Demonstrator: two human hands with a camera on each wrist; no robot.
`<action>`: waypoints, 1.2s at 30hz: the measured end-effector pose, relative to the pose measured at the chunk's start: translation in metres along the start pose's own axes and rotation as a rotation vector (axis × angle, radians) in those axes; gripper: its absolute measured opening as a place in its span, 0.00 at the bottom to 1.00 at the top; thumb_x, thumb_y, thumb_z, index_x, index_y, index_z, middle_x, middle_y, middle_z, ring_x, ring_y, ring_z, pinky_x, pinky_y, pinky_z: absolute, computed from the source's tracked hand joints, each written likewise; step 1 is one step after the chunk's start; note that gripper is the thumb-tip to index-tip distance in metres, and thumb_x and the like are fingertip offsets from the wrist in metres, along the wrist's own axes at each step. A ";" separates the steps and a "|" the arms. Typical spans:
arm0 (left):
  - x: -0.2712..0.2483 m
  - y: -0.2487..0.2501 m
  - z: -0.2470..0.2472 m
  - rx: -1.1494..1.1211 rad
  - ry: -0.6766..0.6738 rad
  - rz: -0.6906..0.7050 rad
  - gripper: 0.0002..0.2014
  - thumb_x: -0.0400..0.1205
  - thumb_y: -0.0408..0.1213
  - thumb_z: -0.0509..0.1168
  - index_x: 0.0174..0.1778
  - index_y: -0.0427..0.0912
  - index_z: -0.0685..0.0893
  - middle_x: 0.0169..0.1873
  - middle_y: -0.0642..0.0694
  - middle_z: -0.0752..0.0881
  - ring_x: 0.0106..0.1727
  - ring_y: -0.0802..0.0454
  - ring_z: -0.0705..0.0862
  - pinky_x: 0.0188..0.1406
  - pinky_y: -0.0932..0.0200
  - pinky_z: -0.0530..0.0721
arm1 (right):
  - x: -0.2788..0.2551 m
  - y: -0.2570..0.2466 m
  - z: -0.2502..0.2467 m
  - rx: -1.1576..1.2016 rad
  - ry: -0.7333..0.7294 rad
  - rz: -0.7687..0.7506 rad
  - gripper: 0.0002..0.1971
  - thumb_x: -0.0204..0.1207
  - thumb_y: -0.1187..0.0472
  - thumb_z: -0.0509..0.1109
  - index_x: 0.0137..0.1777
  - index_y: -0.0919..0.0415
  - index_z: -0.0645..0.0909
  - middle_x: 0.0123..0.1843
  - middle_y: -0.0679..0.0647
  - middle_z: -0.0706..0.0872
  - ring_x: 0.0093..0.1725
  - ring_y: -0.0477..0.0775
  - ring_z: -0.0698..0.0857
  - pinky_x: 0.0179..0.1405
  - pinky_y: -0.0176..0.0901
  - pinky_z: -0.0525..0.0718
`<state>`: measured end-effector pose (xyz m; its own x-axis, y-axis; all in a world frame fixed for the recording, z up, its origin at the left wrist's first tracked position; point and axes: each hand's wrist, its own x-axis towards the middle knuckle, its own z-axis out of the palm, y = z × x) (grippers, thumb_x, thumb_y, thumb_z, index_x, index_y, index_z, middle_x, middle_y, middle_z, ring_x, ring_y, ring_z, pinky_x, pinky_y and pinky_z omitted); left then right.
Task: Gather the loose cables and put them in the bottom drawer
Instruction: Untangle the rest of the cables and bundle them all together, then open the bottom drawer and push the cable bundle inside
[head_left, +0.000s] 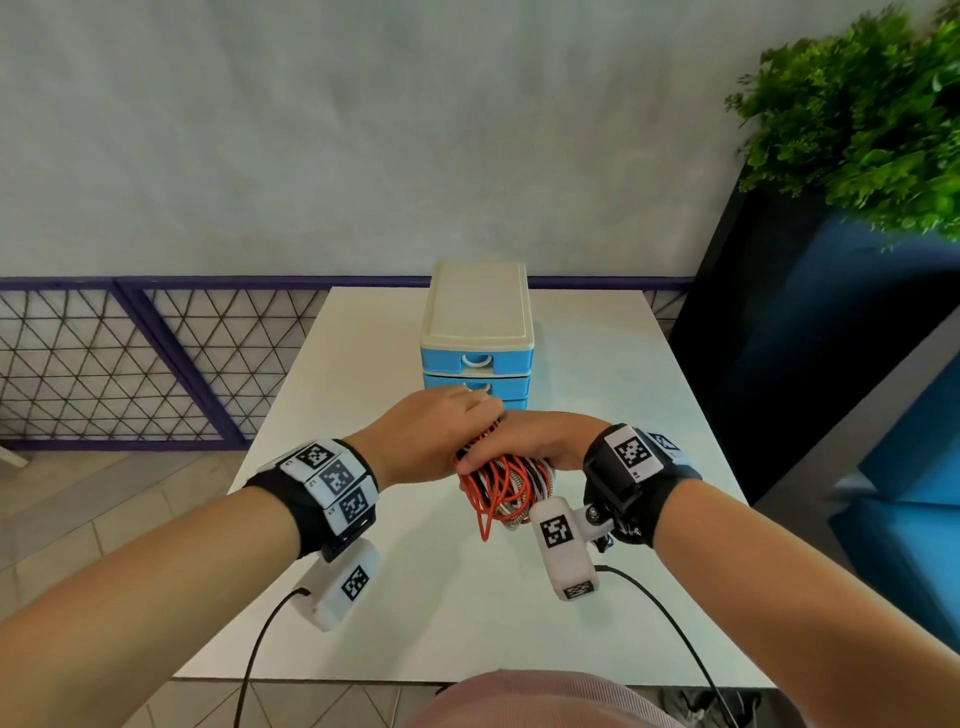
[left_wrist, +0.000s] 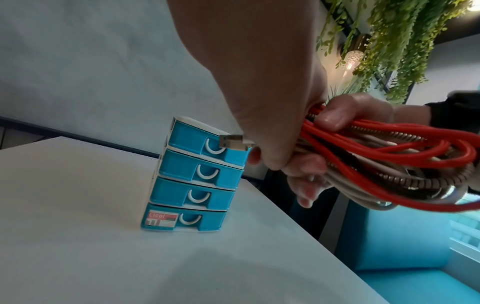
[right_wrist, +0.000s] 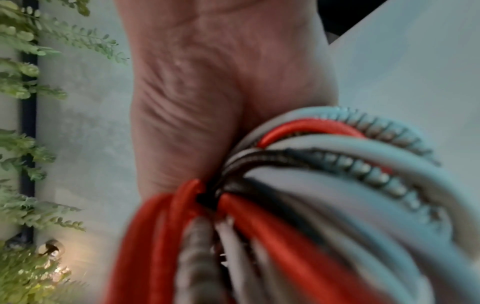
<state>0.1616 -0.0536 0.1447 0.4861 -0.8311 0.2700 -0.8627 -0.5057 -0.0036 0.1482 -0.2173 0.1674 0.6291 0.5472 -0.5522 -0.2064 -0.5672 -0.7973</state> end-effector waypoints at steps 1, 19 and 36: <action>0.000 -0.001 0.001 0.004 -0.001 0.001 0.16 0.72 0.41 0.71 0.46 0.48 0.69 0.38 0.49 0.83 0.36 0.50 0.81 0.31 0.57 0.78 | -0.001 -0.001 0.000 -0.035 0.021 -0.014 0.08 0.75 0.58 0.74 0.51 0.59 0.82 0.47 0.57 0.88 0.45 0.52 0.88 0.47 0.39 0.87; 0.008 -0.019 0.012 0.050 -0.304 -0.603 0.19 0.73 0.39 0.63 0.61 0.47 0.71 0.40 0.49 0.83 0.39 0.45 0.82 0.34 0.53 0.79 | 0.006 0.004 0.036 -1.127 0.783 -0.104 0.60 0.60 0.22 0.65 0.82 0.65 0.53 0.81 0.57 0.62 0.82 0.59 0.58 0.79 0.68 0.56; 0.010 -0.006 0.003 -0.689 -0.276 -0.702 0.16 0.66 0.28 0.67 0.46 0.49 0.76 0.38 0.48 0.84 0.28 0.57 0.82 0.24 0.61 0.80 | 0.029 0.039 0.003 -1.014 0.742 -0.134 0.18 0.78 0.57 0.64 0.66 0.60 0.72 0.55 0.57 0.87 0.49 0.61 0.86 0.41 0.48 0.79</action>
<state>0.1721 -0.0600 0.1445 0.8529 -0.4669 -0.2338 -0.2212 -0.7286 0.6482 0.1556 -0.2218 0.1196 0.9367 0.3466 0.0498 0.3501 -0.9302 -0.1102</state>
